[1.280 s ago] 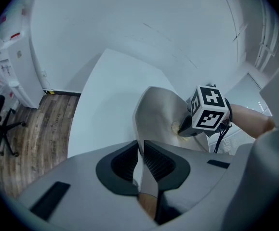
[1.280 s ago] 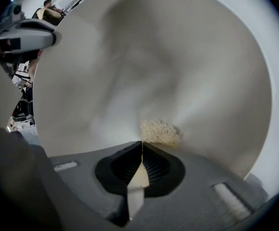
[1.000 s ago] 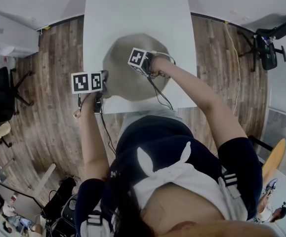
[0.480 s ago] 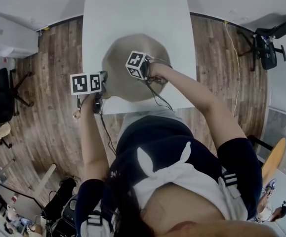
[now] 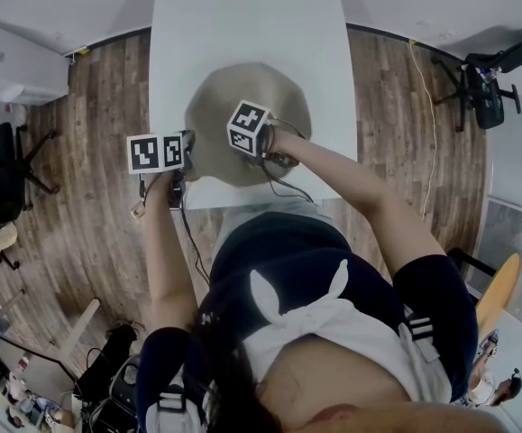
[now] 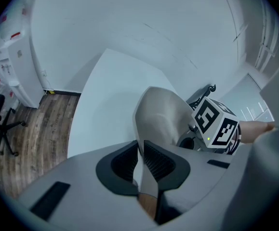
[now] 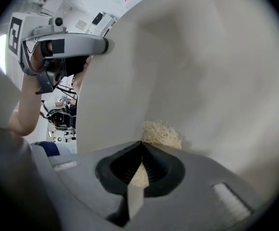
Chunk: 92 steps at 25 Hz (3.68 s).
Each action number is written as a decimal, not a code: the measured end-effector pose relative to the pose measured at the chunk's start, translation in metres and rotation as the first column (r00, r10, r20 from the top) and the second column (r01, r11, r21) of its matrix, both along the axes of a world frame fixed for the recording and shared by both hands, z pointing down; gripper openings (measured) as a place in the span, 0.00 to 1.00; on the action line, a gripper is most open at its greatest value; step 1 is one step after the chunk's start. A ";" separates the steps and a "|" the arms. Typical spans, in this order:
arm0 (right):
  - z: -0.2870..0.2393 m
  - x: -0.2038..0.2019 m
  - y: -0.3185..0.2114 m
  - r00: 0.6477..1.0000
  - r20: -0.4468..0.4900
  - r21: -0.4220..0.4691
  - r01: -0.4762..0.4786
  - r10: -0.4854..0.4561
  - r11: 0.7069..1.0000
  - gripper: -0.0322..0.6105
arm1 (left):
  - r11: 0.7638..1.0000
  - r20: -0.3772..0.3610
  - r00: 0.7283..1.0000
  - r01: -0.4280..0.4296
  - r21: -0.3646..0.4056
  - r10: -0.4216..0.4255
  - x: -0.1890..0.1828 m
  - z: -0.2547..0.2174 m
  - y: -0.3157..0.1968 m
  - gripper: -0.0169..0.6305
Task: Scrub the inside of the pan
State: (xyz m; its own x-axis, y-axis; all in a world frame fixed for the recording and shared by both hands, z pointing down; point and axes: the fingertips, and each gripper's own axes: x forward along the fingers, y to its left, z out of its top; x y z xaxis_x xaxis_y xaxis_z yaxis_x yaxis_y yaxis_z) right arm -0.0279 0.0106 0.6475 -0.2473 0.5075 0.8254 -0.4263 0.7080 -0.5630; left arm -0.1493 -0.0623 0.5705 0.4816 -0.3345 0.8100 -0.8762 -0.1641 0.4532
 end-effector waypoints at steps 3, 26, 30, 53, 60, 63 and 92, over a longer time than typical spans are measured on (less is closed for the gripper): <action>-0.001 -0.014 -0.003 0.998 0.051 0.039 -0.046 0.044 0.998 0.05 | 1.000 0.002 1.000 0.001 0.000 -0.001 -0.001 0.000 0.000 0.10; -0.004 -0.069 -0.056 0.934 0.238 0.058 -0.287 0.266 0.956 0.05 | 1.000 0.014 1.000 0.000 -0.004 0.000 0.001 0.000 0.000 0.10; -0.005 -0.074 -0.065 0.918 0.249 0.042 -0.328 0.308 0.944 0.05 | 1.000 0.016 1.000 0.000 -0.005 0.000 -0.001 0.000 0.001 0.10; -0.004 -0.033 -0.138 0.784 0.237 0.039 -0.598 0.574 0.800 0.05 | 1.000 0.013 1.000 0.003 -0.011 -0.003 0.002 0.001 0.000 0.10; -0.002 -0.004 -0.143 0.770 0.126 0.058 -0.635 0.625 0.771 0.05 | 1.000 0.012 1.000 0.002 -0.008 -0.002 0.000 0.001 -0.002 0.10; -0.002 0.006 -0.138 0.754 0.100 0.037 -0.655 0.650 0.754 0.05 | 1.000 0.012 1.000 0.001 -0.008 -0.001 -0.001 0.001 0.000 0.10; -0.003 -0.012 -0.072 0.850 0.127 0.031 -0.518 0.511 0.855 0.05 | 1.000 0.012 1.000 0.003 -0.008 -0.002 0.000 0.001 0.001 0.10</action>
State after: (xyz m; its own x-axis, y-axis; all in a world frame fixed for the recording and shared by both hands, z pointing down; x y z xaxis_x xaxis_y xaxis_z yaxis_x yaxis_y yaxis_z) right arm -0.0398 -0.0612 0.6444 -0.5496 0.2322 0.8025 -0.6770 0.4392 -0.5906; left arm -0.1496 -0.0613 0.5717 0.4707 -0.3291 0.8186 -0.8821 -0.1583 0.4436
